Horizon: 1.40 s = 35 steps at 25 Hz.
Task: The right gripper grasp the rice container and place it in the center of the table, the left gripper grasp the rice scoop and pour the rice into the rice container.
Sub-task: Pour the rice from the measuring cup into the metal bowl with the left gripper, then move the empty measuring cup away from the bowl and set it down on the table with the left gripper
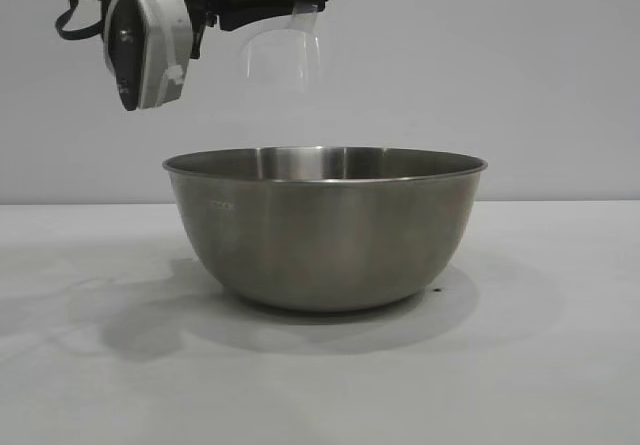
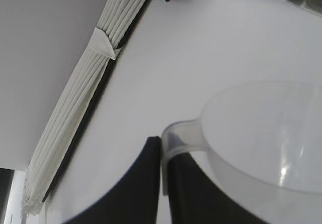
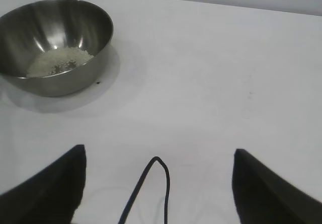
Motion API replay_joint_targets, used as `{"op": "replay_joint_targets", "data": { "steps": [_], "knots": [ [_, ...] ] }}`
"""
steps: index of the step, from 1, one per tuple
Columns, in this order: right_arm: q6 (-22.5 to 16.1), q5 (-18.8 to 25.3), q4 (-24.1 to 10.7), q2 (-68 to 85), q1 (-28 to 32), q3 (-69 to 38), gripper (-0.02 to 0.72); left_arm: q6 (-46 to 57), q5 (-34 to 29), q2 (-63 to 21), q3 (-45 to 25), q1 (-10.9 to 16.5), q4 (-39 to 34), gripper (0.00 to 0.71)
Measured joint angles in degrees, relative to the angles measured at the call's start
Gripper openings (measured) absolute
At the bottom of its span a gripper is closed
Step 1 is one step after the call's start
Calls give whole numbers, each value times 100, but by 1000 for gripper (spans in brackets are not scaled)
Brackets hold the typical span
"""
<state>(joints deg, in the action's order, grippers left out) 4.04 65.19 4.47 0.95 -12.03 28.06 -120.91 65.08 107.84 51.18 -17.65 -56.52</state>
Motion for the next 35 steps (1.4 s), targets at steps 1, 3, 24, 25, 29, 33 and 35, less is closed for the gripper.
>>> {"op": "replay_joint_targets", "data": {
  "steps": [1,3,24,25,29,33,35],
  "knots": [
    [0,0,0,0,0,0,538,0,0,0,0,0,0,0],
    [0,0,0,0,0,0,538,121,0,0,0,0,11,0],
    [0,0,0,0,0,0,538,9703,2,3,0,0,2580,0],
    [0,0,0,0,0,0,538,9996,2,3,0,0,2761,0],
    [0,0,0,0,0,0,538,10946,2,3,0,0,3572,0],
    [0,0,0,0,0,0,538,11283,2,3,-220,0,4667,0],
    [0,0,0,0,0,0,538,11398,2,3,-477,0,5255,0]
  ]
}}
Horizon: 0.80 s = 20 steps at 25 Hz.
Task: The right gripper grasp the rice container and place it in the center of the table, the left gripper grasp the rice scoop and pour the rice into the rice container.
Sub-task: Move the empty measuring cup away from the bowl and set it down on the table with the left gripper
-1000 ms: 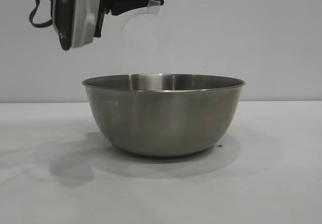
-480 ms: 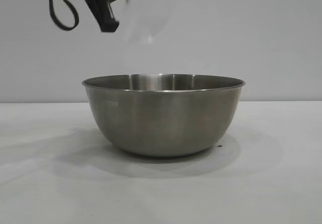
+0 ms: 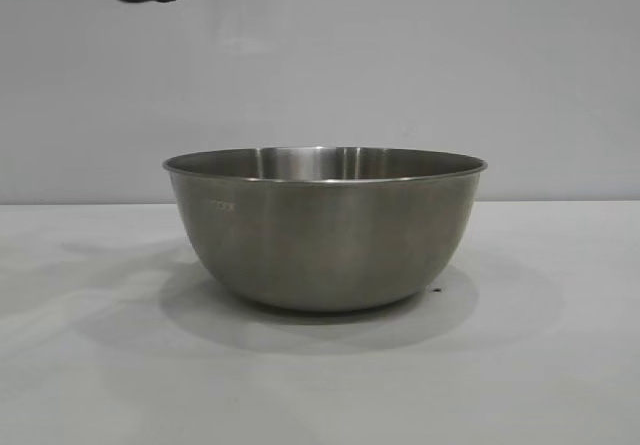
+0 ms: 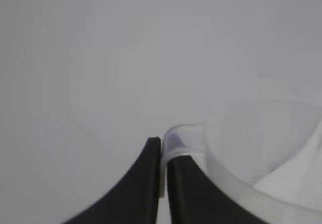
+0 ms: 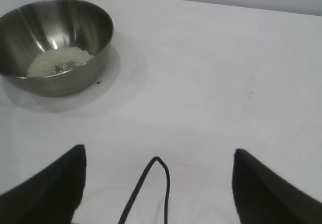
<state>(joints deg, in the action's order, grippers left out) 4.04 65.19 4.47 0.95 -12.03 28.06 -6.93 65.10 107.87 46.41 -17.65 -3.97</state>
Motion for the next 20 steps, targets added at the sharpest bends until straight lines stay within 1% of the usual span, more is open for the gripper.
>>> {"op": "replay_joint_targets", "data": {
  "steps": [10,13,20],
  "knots": [
    [0,0,0,0,0,0,538,234,0,-121,-1337,0,1656,0],
    [0,0,0,0,0,0,538,234,-11,-82,-1476,0,1709,0],
    [0,0,0,0,0,0,538,234,-11,363,-1476,0,1942,0]
  ]
}}
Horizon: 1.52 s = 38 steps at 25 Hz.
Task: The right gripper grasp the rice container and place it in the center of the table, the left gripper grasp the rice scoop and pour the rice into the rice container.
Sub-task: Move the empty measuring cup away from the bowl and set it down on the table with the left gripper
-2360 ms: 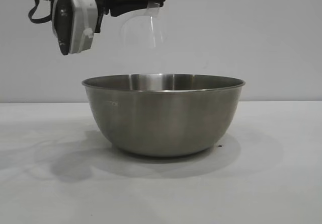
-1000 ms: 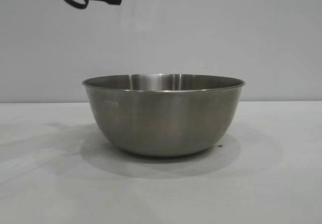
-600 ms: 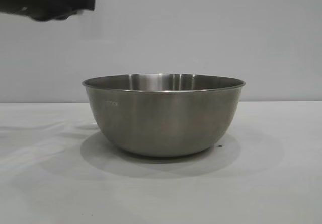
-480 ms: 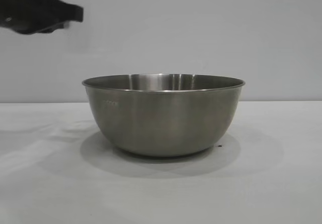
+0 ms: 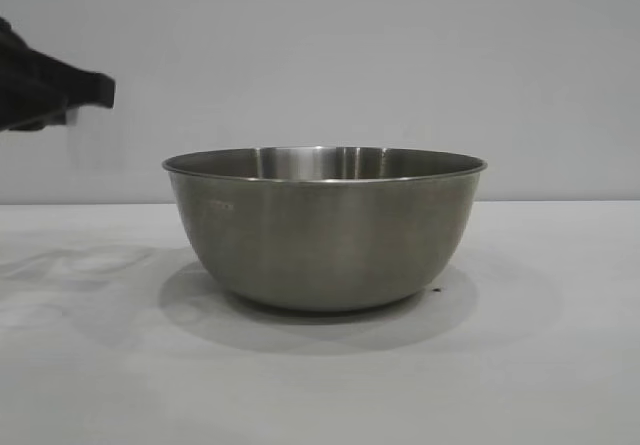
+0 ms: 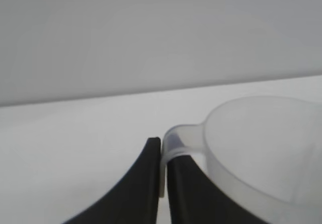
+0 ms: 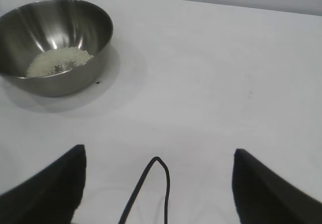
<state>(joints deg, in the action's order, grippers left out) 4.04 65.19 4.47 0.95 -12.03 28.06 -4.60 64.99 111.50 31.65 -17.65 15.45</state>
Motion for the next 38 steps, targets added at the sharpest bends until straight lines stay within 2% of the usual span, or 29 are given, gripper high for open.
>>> {"op": "replay_joint_targets", "data": {
  "steps": [11,18,19,20,23,26,27,30,31,38],
  "knots": [
    [0,0,0,0,0,0,538,0,10,663,0,0,10,0],
    [0,0,0,0,0,0,538,0,10,723,0,-49,10,0],
    [0,0,0,0,0,0,538,0,10,723,0,-49,10,48],
    [0,0,0,0,0,0,538,0,10,723,0,-39,10,48],
    [0,0,0,0,0,0,538,0,10,723,0,-39,10,208],
    [0,0,0,0,0,0,538,0,21,723,-82,-39,0,331],
    [0,0,0,0,0,0,538,0,21,723,-142,-39,0,347],
    [0,0,0,0,0,0,538,0,21,616,-423,-39,0,330],
    [0,0,0,0,0,0,538,0,21,547,-529,-39,0,371],
    [0,0,0,0,0,0,538,0,21,-107,-1283,-39,-205,356]
  ]
}}
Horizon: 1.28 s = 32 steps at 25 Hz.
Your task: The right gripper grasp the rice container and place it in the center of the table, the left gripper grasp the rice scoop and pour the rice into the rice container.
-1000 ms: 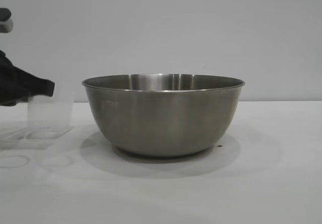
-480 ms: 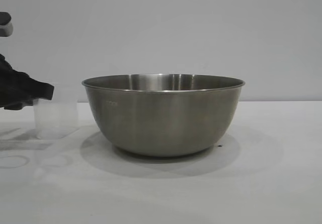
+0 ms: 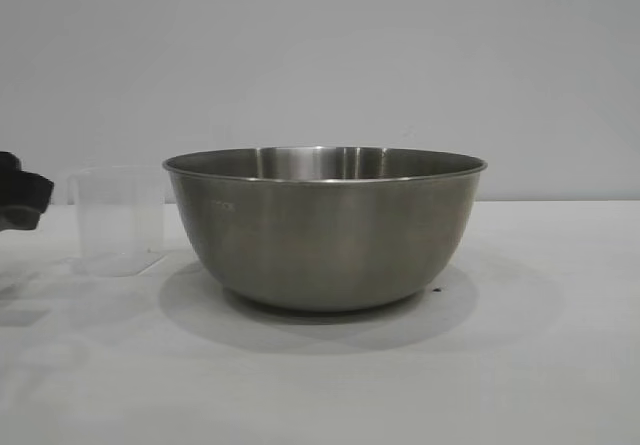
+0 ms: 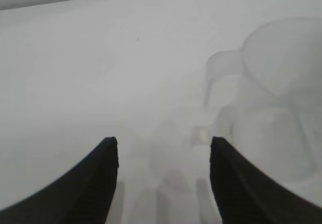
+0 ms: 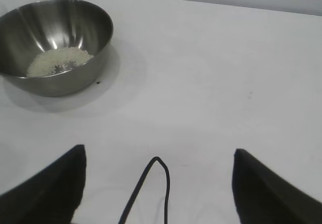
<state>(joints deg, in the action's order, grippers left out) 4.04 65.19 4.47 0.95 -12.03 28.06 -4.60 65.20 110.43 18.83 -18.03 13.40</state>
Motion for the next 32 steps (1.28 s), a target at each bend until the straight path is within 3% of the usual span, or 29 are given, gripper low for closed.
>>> {"op": "replay_joint_targets", "data": {
  "steps": [5,15,24,32],
  "knots": [
    [-9,0,0,0,0,0,538,0,-272,-813,-265,0,-362,356],
    [-9,0,0,0,0,0,538,0,-2646,-3126,-325,0,-687,356],
    [-9,0,0,0,0,0,538,0,-5964,-5149,421,0,-919,356],
    [-9,0,0,0,0,0,538,0,-8220,-6659,1317,0,-1123,356]
  ]
}}
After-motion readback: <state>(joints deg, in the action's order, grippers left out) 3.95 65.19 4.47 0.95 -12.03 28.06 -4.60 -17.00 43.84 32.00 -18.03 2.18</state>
